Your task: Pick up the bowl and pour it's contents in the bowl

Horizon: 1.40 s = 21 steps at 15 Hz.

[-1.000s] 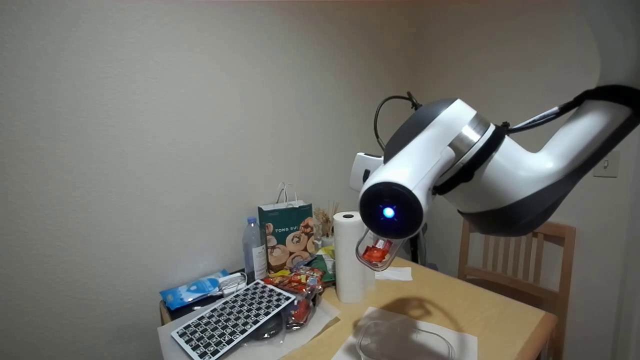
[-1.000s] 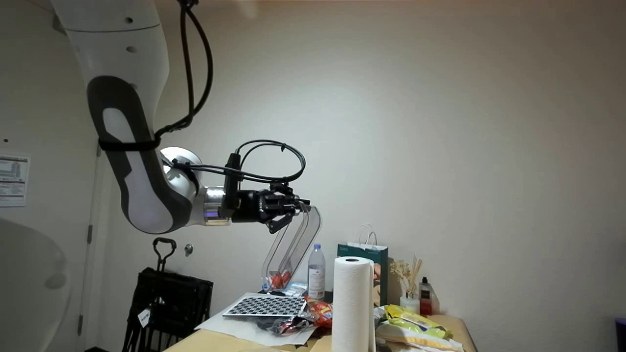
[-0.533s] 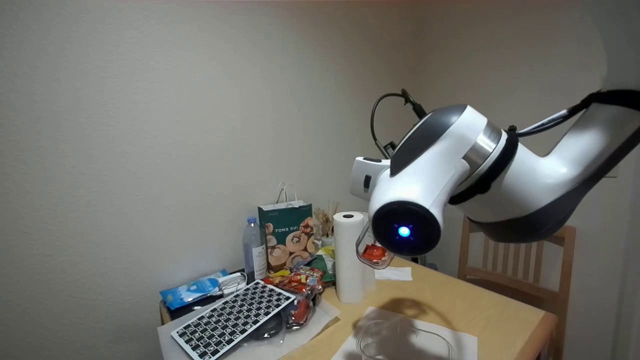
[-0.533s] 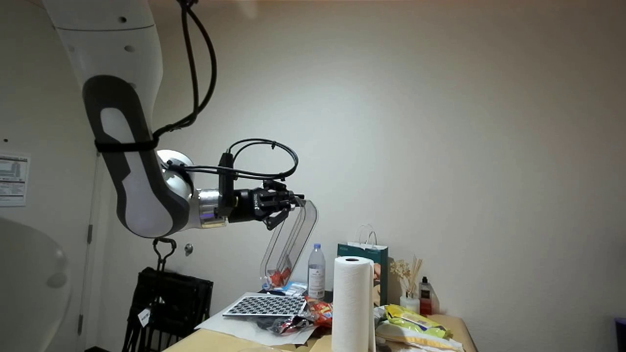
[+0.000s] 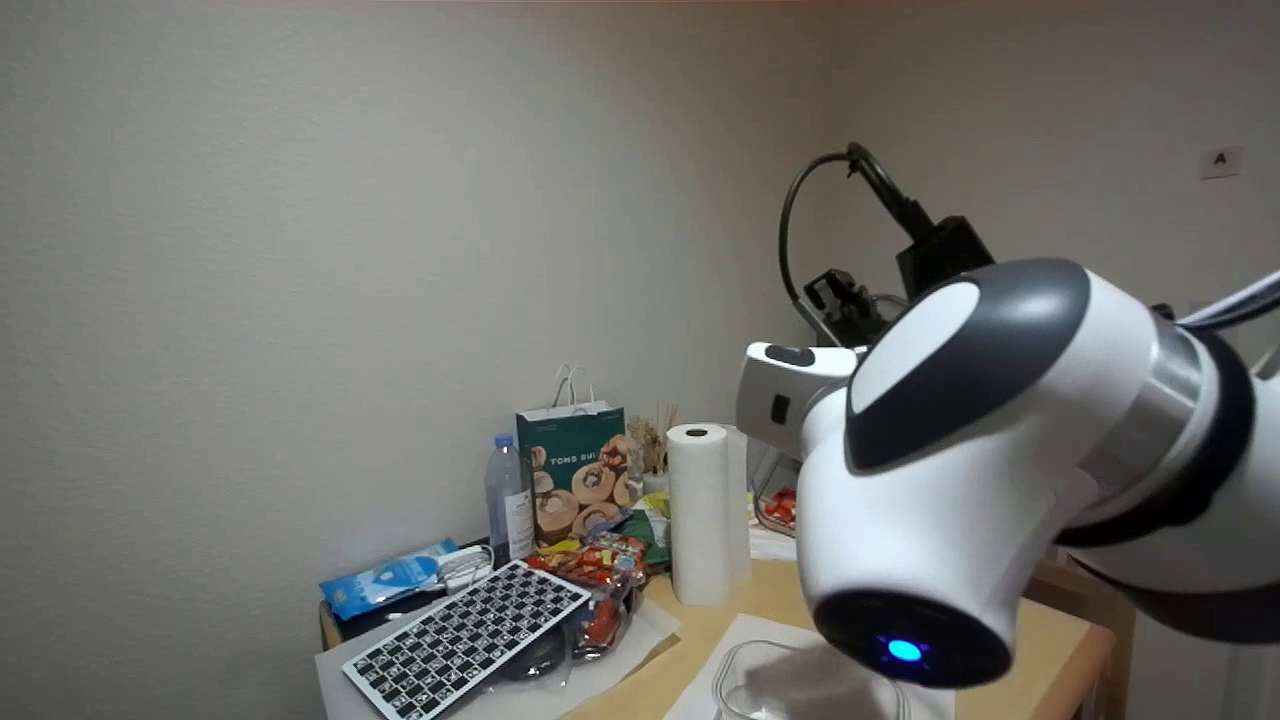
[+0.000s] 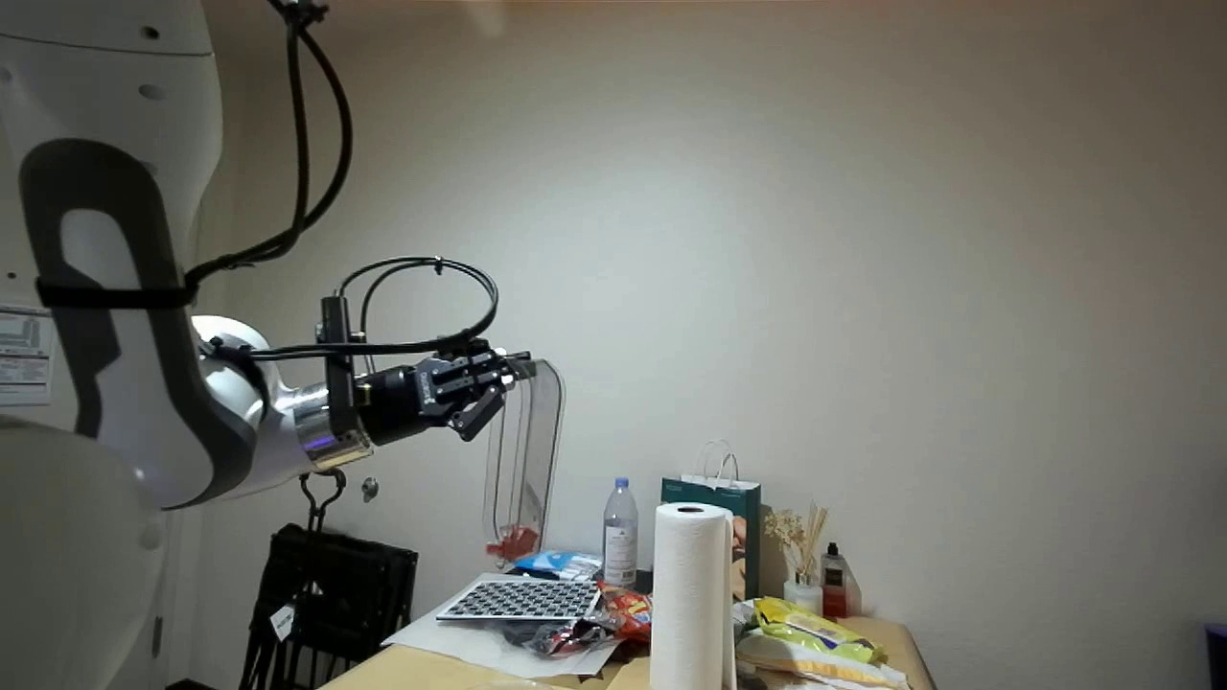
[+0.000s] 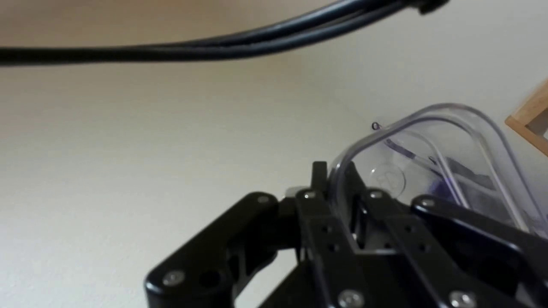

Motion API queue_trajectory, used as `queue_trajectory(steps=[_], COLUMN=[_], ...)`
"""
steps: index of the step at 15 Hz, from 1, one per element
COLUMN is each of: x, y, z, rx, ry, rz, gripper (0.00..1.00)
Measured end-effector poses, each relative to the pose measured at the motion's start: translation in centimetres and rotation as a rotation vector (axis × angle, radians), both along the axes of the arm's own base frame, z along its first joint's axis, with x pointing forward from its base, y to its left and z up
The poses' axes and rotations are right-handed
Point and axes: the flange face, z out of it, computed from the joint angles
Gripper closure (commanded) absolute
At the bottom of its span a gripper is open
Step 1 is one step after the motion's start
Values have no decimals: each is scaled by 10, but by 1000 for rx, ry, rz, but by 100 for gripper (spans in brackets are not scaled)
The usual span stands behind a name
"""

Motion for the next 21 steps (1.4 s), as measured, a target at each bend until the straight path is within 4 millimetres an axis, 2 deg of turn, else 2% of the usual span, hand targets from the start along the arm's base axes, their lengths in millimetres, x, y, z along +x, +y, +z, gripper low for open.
queue_trajectory(steps=[4,8,16,21], x=[-43,-62,-71,-55], y=[17,20,18,27], z=[-8,-22,-36,-39], rx=[-90,-114,-55,64], ry=[-112,-147,-92,63], rz=[-16,-52,-150,-232], gripper=[97,97,97,97])
